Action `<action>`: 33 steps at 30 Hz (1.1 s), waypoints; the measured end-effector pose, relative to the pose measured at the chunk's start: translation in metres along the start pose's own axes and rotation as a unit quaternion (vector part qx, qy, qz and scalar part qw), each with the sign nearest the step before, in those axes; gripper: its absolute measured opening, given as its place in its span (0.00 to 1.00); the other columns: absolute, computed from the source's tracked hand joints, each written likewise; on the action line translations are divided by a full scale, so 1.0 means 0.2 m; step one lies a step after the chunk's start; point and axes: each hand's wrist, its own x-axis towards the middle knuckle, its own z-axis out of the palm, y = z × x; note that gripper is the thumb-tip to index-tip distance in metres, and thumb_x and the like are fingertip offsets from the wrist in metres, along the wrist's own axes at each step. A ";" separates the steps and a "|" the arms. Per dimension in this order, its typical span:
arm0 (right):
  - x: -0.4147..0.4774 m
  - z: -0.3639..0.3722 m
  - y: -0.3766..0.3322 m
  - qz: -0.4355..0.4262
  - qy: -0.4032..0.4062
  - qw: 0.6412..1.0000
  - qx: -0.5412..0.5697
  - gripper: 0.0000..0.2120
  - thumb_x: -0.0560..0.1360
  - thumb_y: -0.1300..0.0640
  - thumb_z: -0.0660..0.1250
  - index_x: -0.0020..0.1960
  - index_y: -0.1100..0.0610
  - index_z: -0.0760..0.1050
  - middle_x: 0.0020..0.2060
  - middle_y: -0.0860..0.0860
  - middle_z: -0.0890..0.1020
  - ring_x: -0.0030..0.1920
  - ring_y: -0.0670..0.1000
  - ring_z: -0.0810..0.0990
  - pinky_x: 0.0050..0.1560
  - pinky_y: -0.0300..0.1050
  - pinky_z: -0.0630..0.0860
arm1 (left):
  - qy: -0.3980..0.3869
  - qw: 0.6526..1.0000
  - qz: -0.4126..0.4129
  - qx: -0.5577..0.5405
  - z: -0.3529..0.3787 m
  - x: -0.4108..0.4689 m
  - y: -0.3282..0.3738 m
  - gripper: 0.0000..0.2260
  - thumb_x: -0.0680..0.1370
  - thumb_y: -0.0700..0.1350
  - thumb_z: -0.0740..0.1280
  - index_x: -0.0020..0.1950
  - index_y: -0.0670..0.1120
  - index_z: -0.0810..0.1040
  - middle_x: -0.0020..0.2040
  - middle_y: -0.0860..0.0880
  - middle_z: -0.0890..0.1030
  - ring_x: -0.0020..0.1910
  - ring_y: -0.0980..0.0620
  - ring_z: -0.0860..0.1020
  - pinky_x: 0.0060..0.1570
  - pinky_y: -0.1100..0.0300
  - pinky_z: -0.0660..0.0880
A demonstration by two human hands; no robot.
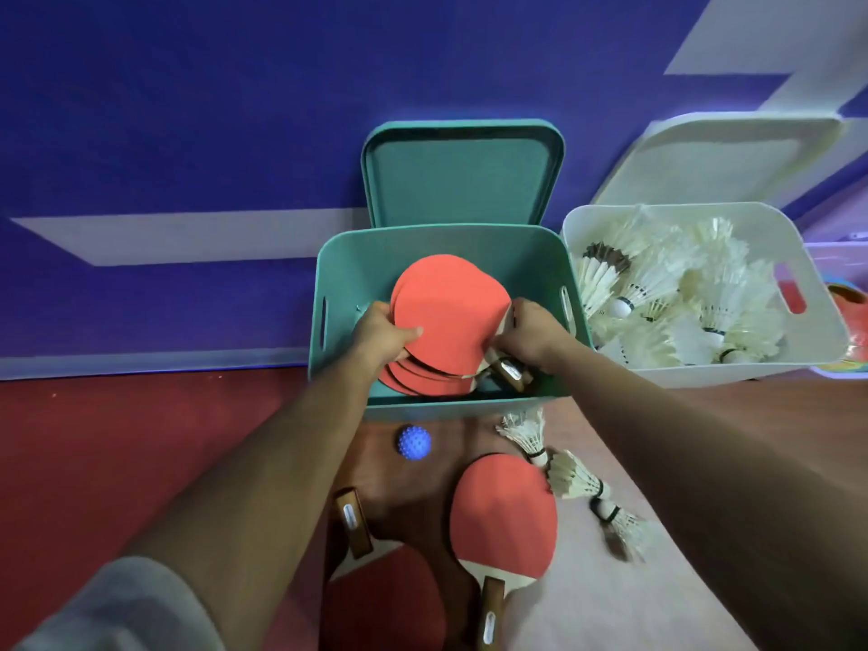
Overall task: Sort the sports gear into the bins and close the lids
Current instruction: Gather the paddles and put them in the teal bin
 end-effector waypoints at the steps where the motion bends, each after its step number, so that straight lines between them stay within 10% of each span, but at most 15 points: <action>1: 0.01 0.02 0.01 0.002 0.011 1.000 -0.003 0.10 0.70 0.61 0.72 0.49 0.62 0.75 0.48 0.60 0.82 0.50 0.59 0.79 0.46 0.46 0.72 | 0.001 0.998 0.017 0.054 -0.01 0.01 0.00 0.18 0.69 0.43 0.77 0.54 0.48 0.73 0.56 0.42 0.82 0.54 0.42 0.82 0.55 0.42 0.79; 6: -0.03 0.05 0.04 -0.036 0.115 0.993 -0.013 0.21 0.74 0.57 0.66 0.64 0.64 0.70 0.58 0.63 0.74 0.61 0.62 0.73 0.62 0.48 0.67 | 0.049 0.975 0.075 0.206 -0.06 -0.09 0.04 0.25 0.74 0.45 0.71 0.68 0.39 0.73 0.63 0.40 0.79 0.63 0.43 0.76 0.65 0.52 0.71; 11: -0.29 0.02 0.02 -0.109 0.157 0.979 0.070 0.18 0.73 0.56 0.69 0.62 0.60 0.74 0.54 0.57 0.77 0.54 0.53 0.76 0.56 0.40 0.69 | 0.095 0.977 0.150 0.122 -0.15 -0.36 0.05 0.12 0.75 0.44 0.69 0.57 0.44 0.78 0.51 0.47 0.81 0.51 0.48 0.80 0.58 0.55 0.75; 18: -0.77 0.18 0.18 -0.141 0.110 0.968 0.174 0.07 0.71 0.58 0.67 0.49 0.55 0.75 0.44 0.52 0.79 0.44 0.50 0.79 0.47 0.48 0.77 | 0.123 0.968 0.217 -0.020 -0.17 -0.89 -0.18 0.09 0.78 0.35 0.65 0.44 0.49 0.76 0.38 0.51 0.78 0.37 0.55 0.79 0.40 0.61 0.75; 23: -1.03 0.45 0.29 -0.073 -0.015 0.979 0.190 0.05 0.73 0.64 0.67 0.48 0.59 0.74 0.39 0.51 0.79 0.41 0.51 0.77 0.46 0.44 0.70 | 0.164 0.979 0.118 -0.027 -0.12 -1.18 -0.69 0.09 0.77 0.30 0.61 0.43 0.44 0.75 0.33 0.48 0.76 0.26 0.61 0.74 0.30 0.64 0.71; 26: -1.09 0.64 0.33 -0.041 -0.110 0.978 0.170 0.07 0.75 0.60 0.67 0.51 0.61 0.75 0.43 0.54 0.80 0.46 0.56 0.79 0.49 0.47 0.72 | 0.194 0.980 -0.001 0.043 -0.11 -1.22 -1.02 0.03 0.76 0.38 0.68 0.47 0.44 0.78 0.44 0.42 0.82 0.44 0.46 0.81 0.46 0.53 0.73; 33: -1.12 0.94 0.38 -0.027 -0.202 0.975 0.093 0.18 0.74 0.49 0.67 0.59 0.57 0.75 0.55 0.56 0.81 0.56 0.57 0.79 0.55 0.47 0.75 | 0.177 0.960 -0.127 0.177 -0.06 -1.28 -1.34 0.31 0.74 0.53 0.70 0.72 0.40 0.66 0.68 0.36 0.72 0.69 0.38 0.69 0.66 0.51 0.66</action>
